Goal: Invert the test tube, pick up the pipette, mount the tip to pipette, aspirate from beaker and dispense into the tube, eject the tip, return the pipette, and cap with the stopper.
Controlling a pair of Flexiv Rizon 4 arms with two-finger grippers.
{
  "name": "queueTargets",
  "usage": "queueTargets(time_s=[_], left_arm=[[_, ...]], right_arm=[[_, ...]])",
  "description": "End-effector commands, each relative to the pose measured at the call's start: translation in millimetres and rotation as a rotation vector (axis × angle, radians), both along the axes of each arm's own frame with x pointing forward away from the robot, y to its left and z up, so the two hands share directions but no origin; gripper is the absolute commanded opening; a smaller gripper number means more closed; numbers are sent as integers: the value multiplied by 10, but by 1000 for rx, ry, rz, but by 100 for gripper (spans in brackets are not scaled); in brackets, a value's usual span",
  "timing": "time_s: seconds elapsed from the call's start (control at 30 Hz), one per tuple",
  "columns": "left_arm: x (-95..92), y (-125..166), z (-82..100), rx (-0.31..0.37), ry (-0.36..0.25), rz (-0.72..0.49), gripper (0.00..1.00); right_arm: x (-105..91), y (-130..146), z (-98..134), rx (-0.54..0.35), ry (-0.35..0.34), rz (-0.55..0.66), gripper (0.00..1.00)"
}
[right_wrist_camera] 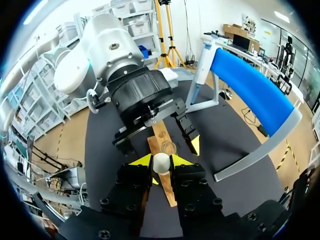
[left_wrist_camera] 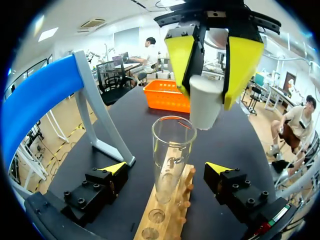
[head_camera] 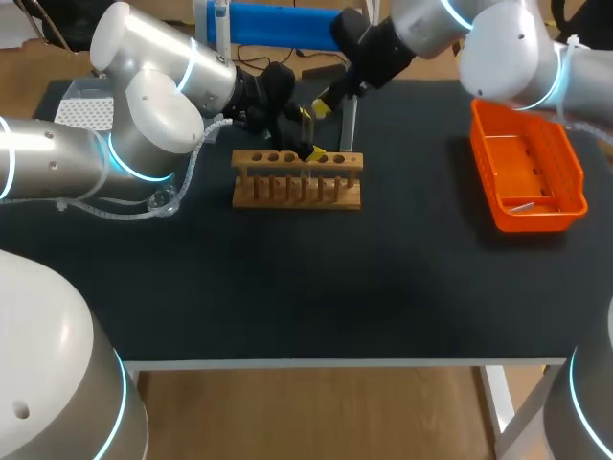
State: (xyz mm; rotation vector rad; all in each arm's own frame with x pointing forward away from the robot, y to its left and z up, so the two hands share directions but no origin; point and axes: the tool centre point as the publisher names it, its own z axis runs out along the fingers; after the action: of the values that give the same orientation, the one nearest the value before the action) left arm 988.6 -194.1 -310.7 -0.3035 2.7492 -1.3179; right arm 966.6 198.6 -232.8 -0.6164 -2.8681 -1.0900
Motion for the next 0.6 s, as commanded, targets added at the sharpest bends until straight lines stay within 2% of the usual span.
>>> queueTargets(time_s=[0.03, 0.37, 0.6], left_arm=[[2, -1, -12, -4, -1, 0, 100], [2, -1, -12, -4, -1, 0, 100], [2, -1, -12, -4, -1, 0, 100]], right_arm=[[9, -1, 20, -3, 1, -3, 0], [77, 42, 219, 24, -24, -2, 0], [81, 117, 239, 29, -30, 9, 0]])
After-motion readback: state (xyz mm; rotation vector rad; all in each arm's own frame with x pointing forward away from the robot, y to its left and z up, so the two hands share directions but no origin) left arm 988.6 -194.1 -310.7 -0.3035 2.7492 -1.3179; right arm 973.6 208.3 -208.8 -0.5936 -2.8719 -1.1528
